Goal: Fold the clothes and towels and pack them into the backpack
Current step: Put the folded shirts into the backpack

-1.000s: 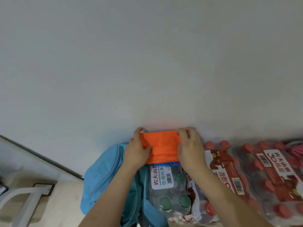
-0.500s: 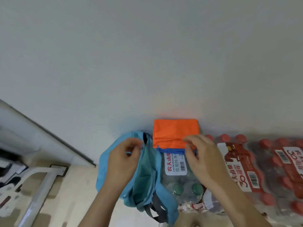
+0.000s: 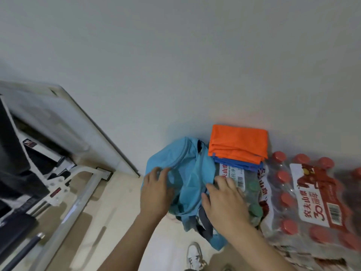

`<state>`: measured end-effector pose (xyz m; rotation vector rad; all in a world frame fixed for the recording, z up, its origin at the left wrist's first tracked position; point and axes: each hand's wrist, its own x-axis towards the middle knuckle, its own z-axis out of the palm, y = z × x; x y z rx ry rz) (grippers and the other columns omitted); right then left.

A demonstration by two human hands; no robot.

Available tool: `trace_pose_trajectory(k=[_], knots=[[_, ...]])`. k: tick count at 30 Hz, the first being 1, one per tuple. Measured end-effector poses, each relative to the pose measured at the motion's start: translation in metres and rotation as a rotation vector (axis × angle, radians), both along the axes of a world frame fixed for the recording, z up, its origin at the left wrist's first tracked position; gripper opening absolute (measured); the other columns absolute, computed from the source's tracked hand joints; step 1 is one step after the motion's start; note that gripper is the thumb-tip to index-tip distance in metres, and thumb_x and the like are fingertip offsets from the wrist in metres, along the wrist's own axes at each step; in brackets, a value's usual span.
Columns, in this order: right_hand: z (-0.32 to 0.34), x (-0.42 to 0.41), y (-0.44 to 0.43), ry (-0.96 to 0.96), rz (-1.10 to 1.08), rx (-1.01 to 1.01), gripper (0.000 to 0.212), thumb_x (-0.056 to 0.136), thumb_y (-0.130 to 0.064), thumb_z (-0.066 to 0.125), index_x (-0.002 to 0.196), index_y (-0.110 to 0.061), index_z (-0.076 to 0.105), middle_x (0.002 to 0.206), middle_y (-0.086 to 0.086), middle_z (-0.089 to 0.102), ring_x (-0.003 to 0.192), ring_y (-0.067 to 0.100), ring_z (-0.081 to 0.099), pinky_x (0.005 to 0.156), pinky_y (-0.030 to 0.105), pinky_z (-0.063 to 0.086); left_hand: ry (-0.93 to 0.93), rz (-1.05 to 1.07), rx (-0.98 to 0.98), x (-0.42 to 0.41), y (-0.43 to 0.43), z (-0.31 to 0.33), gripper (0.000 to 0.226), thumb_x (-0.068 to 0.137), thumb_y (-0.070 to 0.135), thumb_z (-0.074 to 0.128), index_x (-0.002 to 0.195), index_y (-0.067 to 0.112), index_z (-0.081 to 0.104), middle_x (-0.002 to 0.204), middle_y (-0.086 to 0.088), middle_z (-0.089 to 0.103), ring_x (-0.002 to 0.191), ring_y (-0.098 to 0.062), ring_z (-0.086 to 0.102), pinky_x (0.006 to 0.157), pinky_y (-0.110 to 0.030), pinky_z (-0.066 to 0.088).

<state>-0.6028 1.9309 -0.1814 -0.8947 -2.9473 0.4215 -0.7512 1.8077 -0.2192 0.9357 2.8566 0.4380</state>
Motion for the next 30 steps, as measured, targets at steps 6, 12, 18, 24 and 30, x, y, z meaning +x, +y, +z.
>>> trace_pose_trajectory(k=[6, 12, 18, 24, 30], knots=[[0.016, -0.016, -0.019, -0.16, 0.023, -0.053, 0.054, 0.093, -0.055, 0.041, 0.124, -0.014, 0.055, 0.129, 0.0, 0.046, 0.121, 0.021, 0.038, 0.099, 0.034, 0.039, -0.042, -0.049, -0.231, -0.036, 0.027, -0.019, 0.055, 0.086, 0.013, 0.049, 0.137, 0.022, 0.033, 0.107, -0.008, 0.056, 0.097, -0.029, 0.055, 0.074, -0.037, 0.045], [0.011, -0.062, -0.033, -0.276, -0.053, -0.087, 0.056, 0.084, 0.001, 0.054, 0.133, -0.015, 0.031, 0.129, 0.007, 0.047, 0.107, 0.024, 0.057, 0.08, 0.032, 0.049, -0.758, 0.181, 0.557, -0.102, 0.015, 0.03, 0.022, 0.096, 0.022, 0.051, 0.083, 0.007, 0.062, 0.074, -0.003, 0.064, 0.071, -0.02, 0.058, 0.062, -0.029, 0.044], [-0.016, -0.124, -0.042, -0.282, -0.305, -0.173, 0.069, 0.095, -0.027, 0.048, 0.149, -0.016, 0.006, 0.156, 0.022, 0.007, 0.13, 0.032, 0.041, 0.097, 0.033, 0.042, -1.789, 0.863, 0.93, -0.151, -0.009, 0.002, 0.042, 0.098, 0.031, 0.045, 0.08, 0.001, 0.067, 0.068, -0.014, 0.065, 0.067, -0.029, 0.057, 0.048, -0.032, 0.054], [-0.024, -0.148, -0.05, -0.159, -0.385, -0.059, 0.083, 0.093, -0.051, 0.046, 0.15, -0.031, -0.011, 0.158, 0.013, -0.013, 0.138, 0.037, 0.021, 0.111, 0.041, 0.028, -1.397, 0.763, 0.635, -0.187, -0.031, -0.043, 0.022, 0.097, 0.009, 0.042, 0.091, 0.001, 0.062, 0.079, -0.015, 0.061, 0.064, -0.022, 0.055, 0.05, -0.026, 0.049], [-0.056, -0.164, -0.039, -0.273, -0.458, -0.092, 0.092, 0.092, -0.026, 0.055, 0.148, -0.03, -0.018, 0.156, 0.02, 0.008, 0.133, 0.035, 0.034, 0.103, 0.037, 0.039, -0.619, 0.001, 0.492, -0.218, -0.036, 0.005, 0.016, 0.092, 0.037, 0.056, 0.101, 0.028, 0.065, 0.101, 0.009, 0.063, 0.09, -0.012, 0.059, 0.079, -0.031, 0.045]])
